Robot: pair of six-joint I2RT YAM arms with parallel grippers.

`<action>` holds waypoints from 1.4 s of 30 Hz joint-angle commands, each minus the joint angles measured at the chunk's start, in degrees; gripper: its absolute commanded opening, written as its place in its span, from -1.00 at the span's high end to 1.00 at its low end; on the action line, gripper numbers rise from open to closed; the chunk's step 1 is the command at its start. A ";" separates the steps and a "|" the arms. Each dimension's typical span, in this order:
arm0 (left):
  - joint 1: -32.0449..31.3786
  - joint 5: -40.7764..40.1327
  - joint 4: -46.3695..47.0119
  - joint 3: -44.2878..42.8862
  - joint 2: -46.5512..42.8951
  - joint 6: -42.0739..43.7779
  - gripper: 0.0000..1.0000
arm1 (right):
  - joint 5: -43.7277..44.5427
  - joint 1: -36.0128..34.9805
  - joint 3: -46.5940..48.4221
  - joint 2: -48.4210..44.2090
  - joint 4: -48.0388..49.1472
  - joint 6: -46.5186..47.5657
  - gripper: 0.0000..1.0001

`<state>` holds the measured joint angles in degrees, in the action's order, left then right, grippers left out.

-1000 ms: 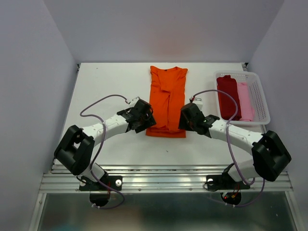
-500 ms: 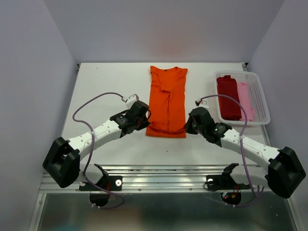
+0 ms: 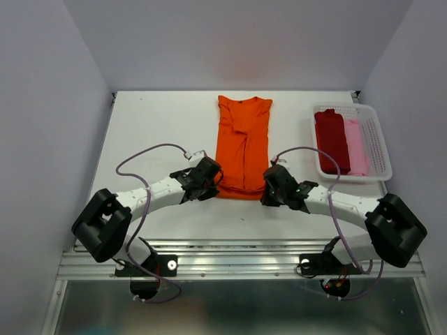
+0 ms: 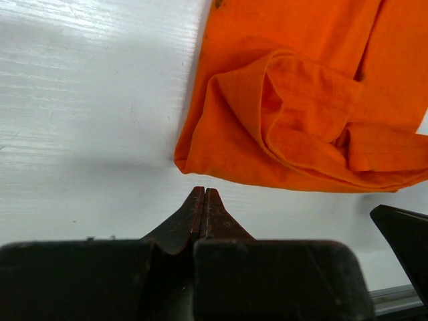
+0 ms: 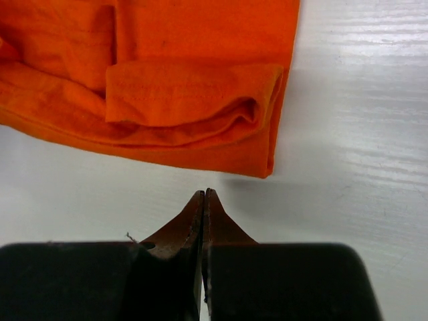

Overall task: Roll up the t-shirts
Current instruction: Roll the T-shirt to the center of the board.

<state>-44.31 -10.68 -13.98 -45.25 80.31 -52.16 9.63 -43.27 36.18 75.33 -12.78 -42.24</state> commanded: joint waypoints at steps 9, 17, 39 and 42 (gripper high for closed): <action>-0.42 0.39 2.38 -4.13 3.44 2.50 1.00 | 6.63 -0.33 10.82 8.34 3.55 3.38 0.99; -0.42 0.74 3.69 -5.10 4.76 3.03 1.00 | 7.25 2.13 15.05 13.52 4.51 4.71 0.99; 4.50 4.52 6.94 -13.19 15.75 9.36 1.00 | 6.46 5.47 12.95 8.25 3.02 6.56 0.99; 5.46 5.23 7.65 -12.84 16.89 9.89 1.00 | 6.37 5.47 12.16 9.83 3.11 6.03 0.99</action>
<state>-39.97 -6.66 -7.86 -57.04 96.73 -44.34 15.64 -37.63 49.80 83.83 -9.82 -35.57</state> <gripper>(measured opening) 0.022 0.019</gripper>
